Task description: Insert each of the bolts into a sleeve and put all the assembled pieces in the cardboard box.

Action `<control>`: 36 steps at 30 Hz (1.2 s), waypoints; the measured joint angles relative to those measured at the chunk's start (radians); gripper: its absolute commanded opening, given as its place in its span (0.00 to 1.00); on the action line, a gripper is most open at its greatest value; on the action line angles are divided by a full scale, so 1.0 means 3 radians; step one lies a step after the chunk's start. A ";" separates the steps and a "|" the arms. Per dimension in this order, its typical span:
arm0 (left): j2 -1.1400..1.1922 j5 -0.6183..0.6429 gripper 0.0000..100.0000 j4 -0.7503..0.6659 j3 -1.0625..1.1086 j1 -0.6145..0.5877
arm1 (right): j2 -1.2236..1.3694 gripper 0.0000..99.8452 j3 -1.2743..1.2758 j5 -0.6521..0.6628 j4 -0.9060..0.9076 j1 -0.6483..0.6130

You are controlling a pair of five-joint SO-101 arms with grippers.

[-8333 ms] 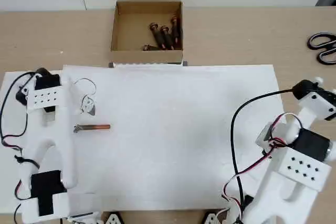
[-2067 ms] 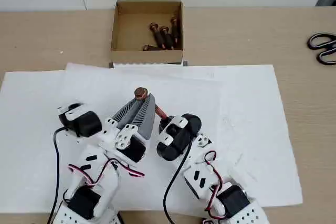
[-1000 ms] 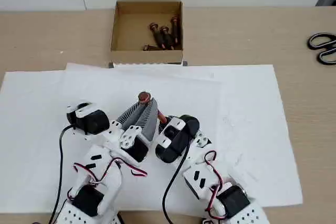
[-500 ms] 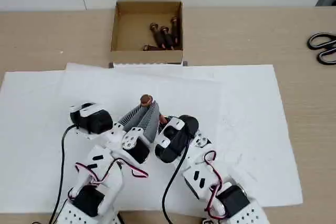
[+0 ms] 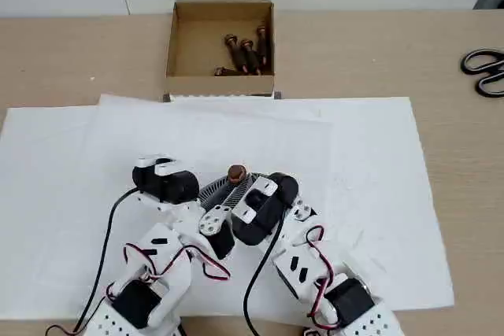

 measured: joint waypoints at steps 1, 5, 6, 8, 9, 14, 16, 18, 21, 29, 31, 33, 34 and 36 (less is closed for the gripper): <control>-0.0005 0.0000 0.01 0.0005 -0.0005 0.0000 | 0.0000 0.00 0.0000 0.0005 -0.0031 0.0000; -0.0026 -0.0051 0.01 0.0215 -0.0041 0.0066 | 0.0015 0.00 0.0000 0.0184 -0.0056 0.0000; -0.0031 -0.0061 0.01 0.0251 -0.0051 0.0087 | 0.0015 0.00 0.0000 0.0215 -0.0056 0.0000; -0.0031 -0.0072 0.01 0.0271 -0.0056 0.0092 | 0.0015 0.00 0.0000 0.0245 -0.0051 0.0000; -0.0031 -0.0077 0.02 0.0271 -0.0056 0.0092 | 0.0015 0.00 0.0000 0.0251 -0.0051 0.0000; -0.0036 -0.0077 0.18 0.0292 -0.0056 0.0097 | 0.0020 0.00 0.0000 0.0251 -0.0051 0.0020; -0.0036 -0.0097 0.22 0.0312 -0.0056 0.0133 | 0.0020 0.00 0.0000 0.0251 -0.0061 0.0026; -0.0036 -0.0189 0.22 0.0317 -0.0061 0.0133 | 0.0020 0.00 0.0000 0.0251 -0.0061 0.0026; -0.0036 -0.0276 0.22 0.0343 -0.0123 0.0128 | 0.0020 0.00 0.0000 0.0251 -0.0072 0.0026; -0.0026 -0.0742 0.22 0.0481 -0.0256 -0.0169 | 0.0015 0.00 0.0010 0.0251 -0.0153 0.0010; -0.0020 -0.0829 0.22 0.0568 -0.0297 -0.0271 | 0.0015 0.00 0.0020 0.0256 -0.0153 0.0005; 0.0005 -0.0839 0.22 0.0680 -0.0338 -0.0373 | 0.0010 0.00 0.0031 0.0307 -0.0169 0.0010; 0.0005 -0.0864 0.22 0.0731 -0.0368 -0.0389 | 0.0010 0.00 0.0031 0.0353 -0.0174 0.0015; 0.0005 -0.0849 0.22 0.0818 -0.0430 -0.0465 | 0.0005 0.00 0.0036 0.0373 -0.0184 0.0010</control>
